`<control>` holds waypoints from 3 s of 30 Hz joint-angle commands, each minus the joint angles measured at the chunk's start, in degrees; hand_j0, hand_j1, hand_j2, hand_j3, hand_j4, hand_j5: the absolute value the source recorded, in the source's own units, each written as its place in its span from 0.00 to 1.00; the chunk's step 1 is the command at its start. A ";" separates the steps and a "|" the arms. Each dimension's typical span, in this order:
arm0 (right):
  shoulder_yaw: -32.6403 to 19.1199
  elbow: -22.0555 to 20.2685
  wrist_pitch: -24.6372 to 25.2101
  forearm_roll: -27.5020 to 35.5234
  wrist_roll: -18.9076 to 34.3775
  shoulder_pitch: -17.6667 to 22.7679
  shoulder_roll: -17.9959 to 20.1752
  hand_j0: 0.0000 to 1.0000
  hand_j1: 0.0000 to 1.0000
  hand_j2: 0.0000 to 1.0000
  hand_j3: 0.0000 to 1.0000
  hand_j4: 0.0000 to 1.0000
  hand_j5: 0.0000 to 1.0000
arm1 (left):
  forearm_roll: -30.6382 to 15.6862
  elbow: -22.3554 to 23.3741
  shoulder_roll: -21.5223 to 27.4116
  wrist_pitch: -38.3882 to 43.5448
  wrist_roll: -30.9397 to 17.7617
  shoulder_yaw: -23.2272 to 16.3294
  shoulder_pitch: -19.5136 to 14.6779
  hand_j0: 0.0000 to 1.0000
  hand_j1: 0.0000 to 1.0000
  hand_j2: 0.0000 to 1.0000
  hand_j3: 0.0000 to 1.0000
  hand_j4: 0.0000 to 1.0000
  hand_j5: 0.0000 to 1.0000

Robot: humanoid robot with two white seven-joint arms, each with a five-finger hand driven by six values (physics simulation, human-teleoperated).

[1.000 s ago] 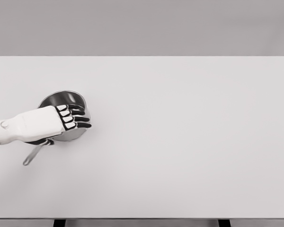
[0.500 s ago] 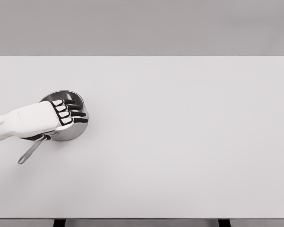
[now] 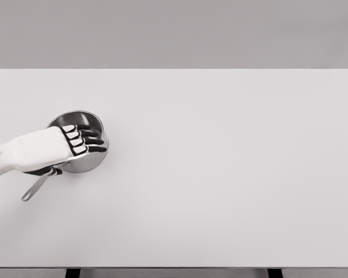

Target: Rotate pot handle

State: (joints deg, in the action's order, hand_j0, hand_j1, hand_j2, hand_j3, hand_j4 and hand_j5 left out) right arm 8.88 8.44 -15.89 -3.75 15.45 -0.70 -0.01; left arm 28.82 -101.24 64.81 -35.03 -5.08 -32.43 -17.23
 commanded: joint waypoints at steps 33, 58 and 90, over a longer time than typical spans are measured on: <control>-0.01 0.00 -0.02 -0.03 0.02 0.00 0.01 1.00 1.00 1.00 1.00 1.00 1.00 | -2.02 -0.01 0.85 0.03 4.90 5.36 8.79 1.00 1.00 1.00 1.00 1.00 1.00; -0.01 0.00 -0.02 -0.03 0.02 0.00 0.01 1.00 1.00 1.00 1.00 1.00 1.00 | 0.53 0.08 0.67 0.03 4.90 8.35 10.02 1.00 1.00 1.00 1.00 1.00 1.00; -0.01 0.00 -0.02 -0.03 0.02 0.00 0.01 1.00 1.00 1.00 1.00 1.00 1.00 | 1.85 0.08 1.02 0.03 4.90 15.20 13.36 1.00 1.00 1.00 1.00 1.00 1.00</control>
State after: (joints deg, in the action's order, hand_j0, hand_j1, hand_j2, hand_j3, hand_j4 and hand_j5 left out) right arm 8.88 8.44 -15.89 -3.75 15.45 -0.70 -0.01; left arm 30.91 -101.16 65.75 -35.00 -0.21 -17.78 -3.87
